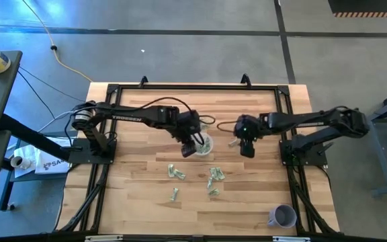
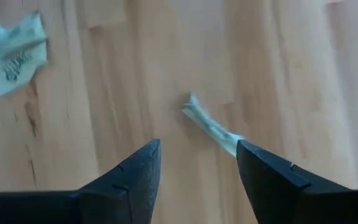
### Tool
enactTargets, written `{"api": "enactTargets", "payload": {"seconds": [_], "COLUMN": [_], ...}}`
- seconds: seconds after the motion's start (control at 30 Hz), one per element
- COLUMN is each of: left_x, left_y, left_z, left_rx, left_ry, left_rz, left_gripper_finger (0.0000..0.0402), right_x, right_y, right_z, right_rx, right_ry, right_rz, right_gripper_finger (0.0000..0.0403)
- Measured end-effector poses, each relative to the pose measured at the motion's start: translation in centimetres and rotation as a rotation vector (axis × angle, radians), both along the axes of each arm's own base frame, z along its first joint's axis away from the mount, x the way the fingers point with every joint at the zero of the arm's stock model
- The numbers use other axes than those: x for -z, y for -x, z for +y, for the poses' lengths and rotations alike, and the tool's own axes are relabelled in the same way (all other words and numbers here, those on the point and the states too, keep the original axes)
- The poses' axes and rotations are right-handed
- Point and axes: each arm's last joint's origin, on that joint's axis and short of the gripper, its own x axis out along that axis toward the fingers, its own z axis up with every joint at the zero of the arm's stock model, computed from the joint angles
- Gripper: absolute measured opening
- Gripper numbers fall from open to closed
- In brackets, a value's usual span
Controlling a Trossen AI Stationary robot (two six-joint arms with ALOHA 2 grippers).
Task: Pick and place Stevia / Truvia into bins
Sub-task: Put the white stevia packet into the transparent container
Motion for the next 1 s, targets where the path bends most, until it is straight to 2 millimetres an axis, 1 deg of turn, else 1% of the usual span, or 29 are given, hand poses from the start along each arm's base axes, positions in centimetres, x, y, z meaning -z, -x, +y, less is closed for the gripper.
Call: {"api": "enactTargets", "payload": {"seconds": [0.1, 0.2, 0.3, 0.4, 0.47, 0.53, 0.6, 0.7, 0.8, 0.87, 0.93, 1.0], "left_x": [0.3, 0.3, -0.5, -1.8, -2.4, -2.9, -3.5, -4.1, -4.2, -4.2, -4.2, -4.2], "left_y": [1.1, 1.9, 2.6, 3.3, 3.9, 4.5, 5.1, 5.8, 6.2, 6.5, 6.8, 6.9], "left_z": [-0.5, -0.4, 0.0, 0.5, 1.2, 2.0, 2.8, 3.8, 4.9, 5.6, 6.3, 6.9], "left_rx": [0.001, 0.011, 0.04, 0.057, 0.053, 0.032, -0.001, -0.038, -0.069, -0.076, -0.077, -0.076], "left_ry": [-0.113, -0.178, -0.207, -0.227, -0.23, -0.236, -0.245, -0.248, -0.247, -0.25, -0.258, -0.267], "left_rz": [0.137, 0.209, 0.212, 0.168, 0.168, 0.168, 0.154, 0.151, 0.161, 0.176, 0.186, 0.184], "left_gripper_finger": [0.0268, 0.028, 0.0284, 0.0283, 0.0282, 0.0283, 0.0284, 0.0284, 0.0281, 0.0278, 0.0275, 0.0272], "right_x": [1.2, 1.2, 0.7, 1.2, 2.0, 3.0, 4.0, 5.3, 6.1, 6.4, 6.5, 6.4], "right_y": [0.0, -0.1, -0.4, -0.9, -1.3, -2.0, -2.5, -2.8, -2.5, -2.3, -2.1, -2.1], "right_z": [0.2, 0.1, 0.0, -0.1, -0.2, -0.4, -0.6, -0.8, -1.0, -1.2, -1.3, -1.2], "right_rx": [-0.013, -0.007, -0.066, -0.183, -0.246, -0.272, -0.269, -0.244, -0.211, -0.189, -0.164, -0.126], "right_ry": [0.003, 0.042, 0.103, 0.15, 0.172, 0.186, 0.185, 0.175, 0.144, 0.11, 0.086, 0.067], "right_rz": [0.01, 0.013, -0.007, 0.003, 0.031, 0.044, 0.066, 0.123, 0.193, 0.227, 0.238, 0.236], "right_gripper_finger": [0.0208, 0.0216, 0.0227, 0.024, 0.0249, 0.0257, 0.0264, 0.0268, 0.026, 0.0244, 0.0218, 0.0183]}}
